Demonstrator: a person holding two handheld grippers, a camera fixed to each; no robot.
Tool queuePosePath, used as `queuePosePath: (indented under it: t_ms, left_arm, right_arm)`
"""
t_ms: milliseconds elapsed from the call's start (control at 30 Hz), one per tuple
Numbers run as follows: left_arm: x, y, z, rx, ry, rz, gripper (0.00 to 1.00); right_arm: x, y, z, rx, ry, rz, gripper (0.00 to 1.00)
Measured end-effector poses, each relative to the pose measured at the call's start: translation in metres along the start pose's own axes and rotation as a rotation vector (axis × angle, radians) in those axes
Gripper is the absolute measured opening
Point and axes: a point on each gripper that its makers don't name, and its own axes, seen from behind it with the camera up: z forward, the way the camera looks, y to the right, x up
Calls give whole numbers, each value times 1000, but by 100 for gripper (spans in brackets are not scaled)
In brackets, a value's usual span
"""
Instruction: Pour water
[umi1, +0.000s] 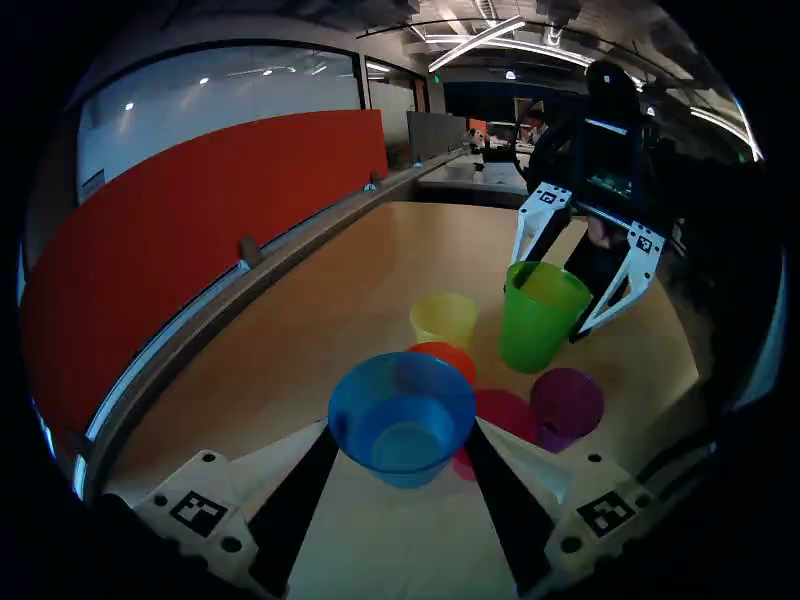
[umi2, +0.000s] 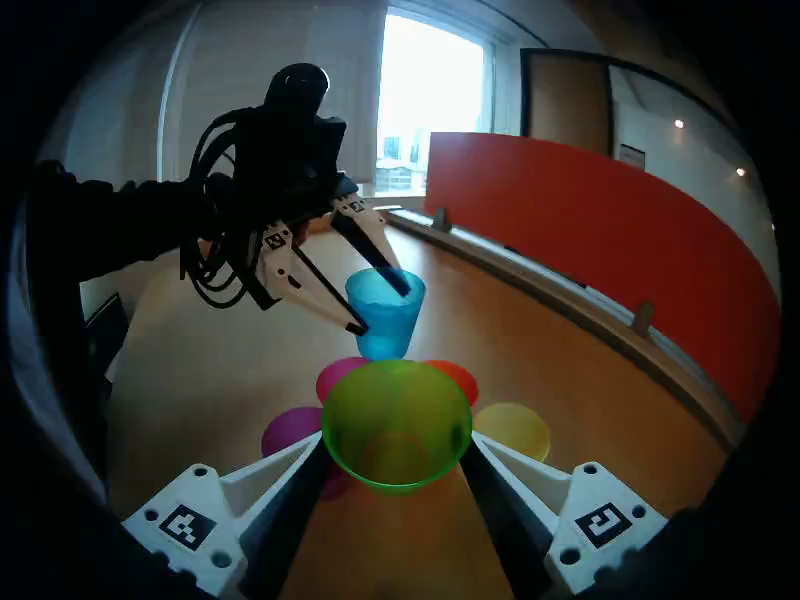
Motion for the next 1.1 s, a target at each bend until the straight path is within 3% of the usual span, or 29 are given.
queuePosePath:
  t_ms: [700, 1100]
  left_arm:
    - [32, -2, -37, 105, 128, -74, 85]
    - [45, 6, -64, 157, 188, -88, 85]
  right_arm:
    - [54, -5, -22, -9, 139, 1, 89]
    - [86, -12, -36, -16, 219, -11, 88]
